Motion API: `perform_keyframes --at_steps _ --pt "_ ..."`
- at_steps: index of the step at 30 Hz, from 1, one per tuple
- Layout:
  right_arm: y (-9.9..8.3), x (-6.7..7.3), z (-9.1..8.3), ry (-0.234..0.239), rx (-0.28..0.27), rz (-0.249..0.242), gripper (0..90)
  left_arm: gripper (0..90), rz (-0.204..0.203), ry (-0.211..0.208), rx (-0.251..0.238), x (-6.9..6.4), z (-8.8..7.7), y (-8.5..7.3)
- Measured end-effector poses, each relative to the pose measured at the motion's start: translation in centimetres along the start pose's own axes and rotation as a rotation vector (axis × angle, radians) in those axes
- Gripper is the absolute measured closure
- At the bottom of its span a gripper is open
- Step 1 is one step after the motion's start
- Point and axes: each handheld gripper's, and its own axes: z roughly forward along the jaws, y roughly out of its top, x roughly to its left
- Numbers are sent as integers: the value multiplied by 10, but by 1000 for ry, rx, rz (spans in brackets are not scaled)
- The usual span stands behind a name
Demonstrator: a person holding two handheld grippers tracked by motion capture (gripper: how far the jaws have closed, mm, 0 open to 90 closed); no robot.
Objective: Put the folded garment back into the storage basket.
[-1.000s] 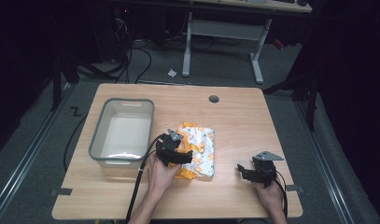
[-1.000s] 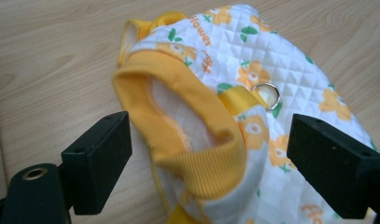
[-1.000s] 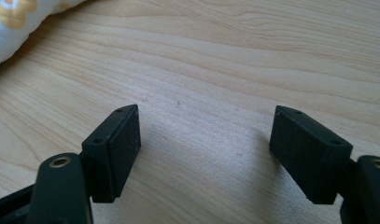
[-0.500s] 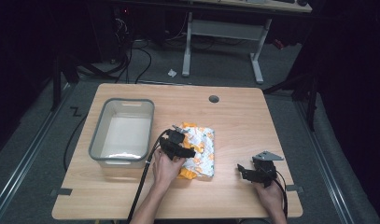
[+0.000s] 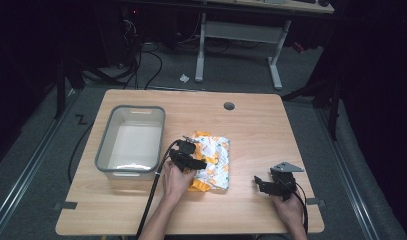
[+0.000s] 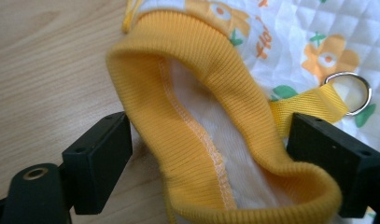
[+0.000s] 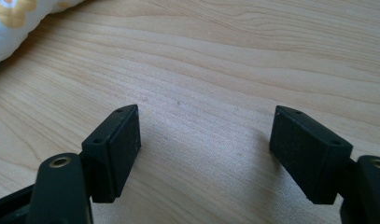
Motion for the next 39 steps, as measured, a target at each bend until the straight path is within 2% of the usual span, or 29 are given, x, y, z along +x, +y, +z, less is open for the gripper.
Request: perform_keyframes --at_steps 2,6,12,14,20,23,29,36,39 --pt "0 0 0 0 0 0 251 148 -6 0 -5 0 2 -2" --pt "0 0 0 0 0 0 251 176 7 2 -11 -1 1 -2" --pt "0 0 0 0 0 1 251 346 46 -20 -24 -5 -2 -3" --pt "0 0 0 0 0 0 251 442 54 -38 -28 -8 -2 -3" --pt "0 0 0 0 0 0 251 608 42 -76 -29 -8 -3 -3" --pt "0 0 0 0 0 -1 251 659 30 -79 -31 -8 -4 -2" --pt "0 0 0 0 0 0 251 722 17 -112 -53 -4 -9 -2" --pt "0 0 0 0 0 1 251 744 0 -153 -100 -2 -24 0" --pt "0 0 0 0 0 0 251 748 7 -165 -118 -3 -31 2"
